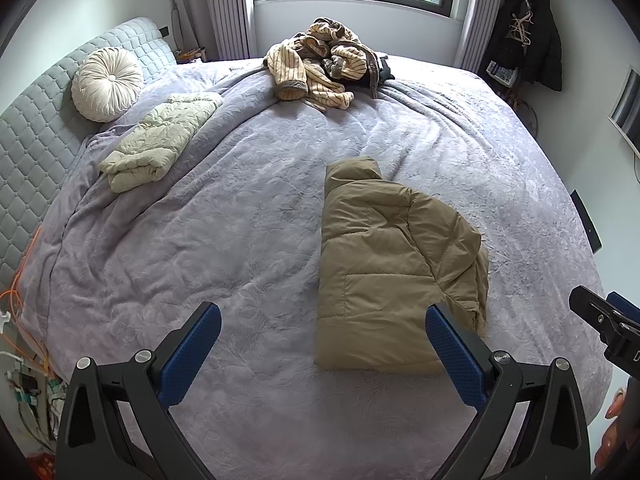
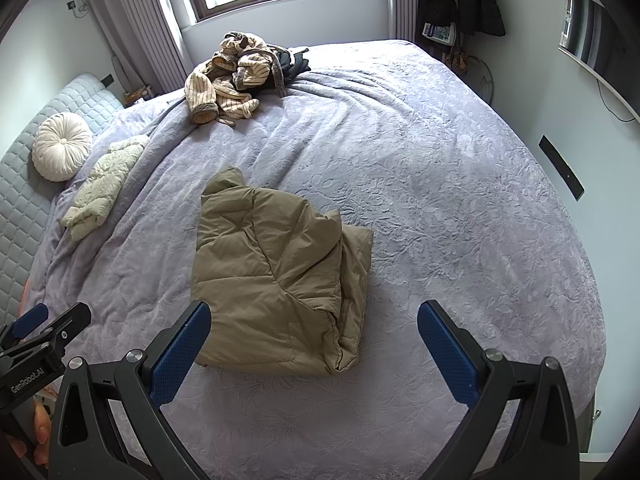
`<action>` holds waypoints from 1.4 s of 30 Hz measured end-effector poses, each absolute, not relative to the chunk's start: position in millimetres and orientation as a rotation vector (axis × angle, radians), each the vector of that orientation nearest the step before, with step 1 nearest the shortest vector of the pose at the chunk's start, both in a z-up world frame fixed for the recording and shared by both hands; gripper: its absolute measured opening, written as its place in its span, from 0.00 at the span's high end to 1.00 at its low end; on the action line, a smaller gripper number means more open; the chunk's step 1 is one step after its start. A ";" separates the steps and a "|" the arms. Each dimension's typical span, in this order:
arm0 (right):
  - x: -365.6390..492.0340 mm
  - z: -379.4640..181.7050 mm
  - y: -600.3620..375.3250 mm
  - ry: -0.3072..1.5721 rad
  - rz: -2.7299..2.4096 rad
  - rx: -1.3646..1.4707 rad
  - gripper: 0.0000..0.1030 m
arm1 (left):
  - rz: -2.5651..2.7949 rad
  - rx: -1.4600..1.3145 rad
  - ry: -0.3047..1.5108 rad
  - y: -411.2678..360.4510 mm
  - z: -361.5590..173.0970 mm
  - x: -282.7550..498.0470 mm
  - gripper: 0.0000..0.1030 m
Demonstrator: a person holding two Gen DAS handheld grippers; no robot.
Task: Fold large clothes
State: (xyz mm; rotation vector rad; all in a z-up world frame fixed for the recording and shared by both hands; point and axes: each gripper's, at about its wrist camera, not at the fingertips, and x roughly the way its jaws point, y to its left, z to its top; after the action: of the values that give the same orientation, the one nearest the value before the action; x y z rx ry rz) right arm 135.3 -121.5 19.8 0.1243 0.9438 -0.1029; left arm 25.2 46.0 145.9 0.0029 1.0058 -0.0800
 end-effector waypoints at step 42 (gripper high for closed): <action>135.8 19.7 -121.7 0.947 -0.103 0.125 0.00 | -0.082 -0.002 1.003 51.3 142.8 25.5 0.01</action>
State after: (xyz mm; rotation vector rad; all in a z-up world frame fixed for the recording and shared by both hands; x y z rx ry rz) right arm 135.8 -121.7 19.7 0.1253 0.9470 -0.1033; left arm 25.5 51.3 142.8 -0.0021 1.0034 -0.0819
